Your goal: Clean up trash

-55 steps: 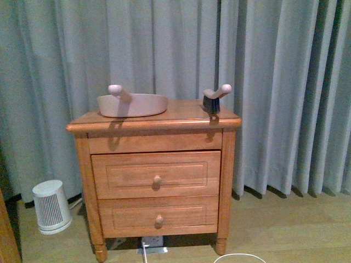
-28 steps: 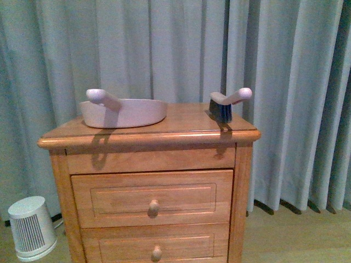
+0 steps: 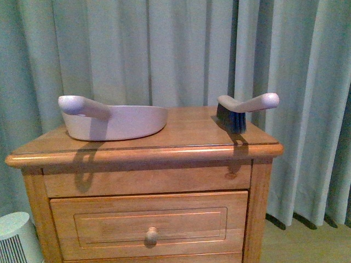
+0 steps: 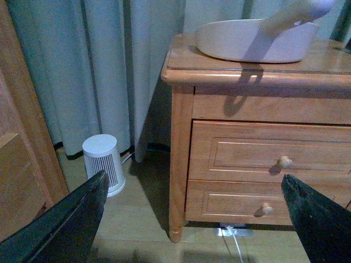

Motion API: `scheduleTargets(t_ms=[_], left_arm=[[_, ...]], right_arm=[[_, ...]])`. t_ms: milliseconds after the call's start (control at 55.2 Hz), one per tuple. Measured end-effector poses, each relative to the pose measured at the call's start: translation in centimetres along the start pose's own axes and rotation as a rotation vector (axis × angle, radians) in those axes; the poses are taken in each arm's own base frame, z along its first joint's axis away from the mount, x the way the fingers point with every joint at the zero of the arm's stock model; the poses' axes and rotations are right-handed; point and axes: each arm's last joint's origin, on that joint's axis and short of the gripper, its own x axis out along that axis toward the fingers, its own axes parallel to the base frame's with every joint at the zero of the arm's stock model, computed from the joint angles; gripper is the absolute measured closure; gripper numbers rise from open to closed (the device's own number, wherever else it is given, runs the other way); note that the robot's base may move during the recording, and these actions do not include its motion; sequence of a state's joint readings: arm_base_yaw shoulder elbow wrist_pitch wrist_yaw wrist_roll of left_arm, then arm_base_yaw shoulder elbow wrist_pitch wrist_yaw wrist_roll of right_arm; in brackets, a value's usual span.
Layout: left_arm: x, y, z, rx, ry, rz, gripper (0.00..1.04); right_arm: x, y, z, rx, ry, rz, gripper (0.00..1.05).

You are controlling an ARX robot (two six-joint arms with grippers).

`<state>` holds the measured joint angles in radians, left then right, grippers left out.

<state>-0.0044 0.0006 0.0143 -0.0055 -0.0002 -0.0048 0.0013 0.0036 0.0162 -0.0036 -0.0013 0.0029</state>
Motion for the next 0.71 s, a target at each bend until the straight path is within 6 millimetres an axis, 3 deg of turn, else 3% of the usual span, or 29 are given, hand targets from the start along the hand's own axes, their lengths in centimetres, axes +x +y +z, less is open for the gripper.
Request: scheduleTargets(t_ms=[706], left_arm=[[0.00, 0.00, -0.01, 0.000, 0.000, 0.000, 0.08]], right_arm=[[0.00, 0.00, 0.00, 0.000, 0.000, -0.001, 0.07]])
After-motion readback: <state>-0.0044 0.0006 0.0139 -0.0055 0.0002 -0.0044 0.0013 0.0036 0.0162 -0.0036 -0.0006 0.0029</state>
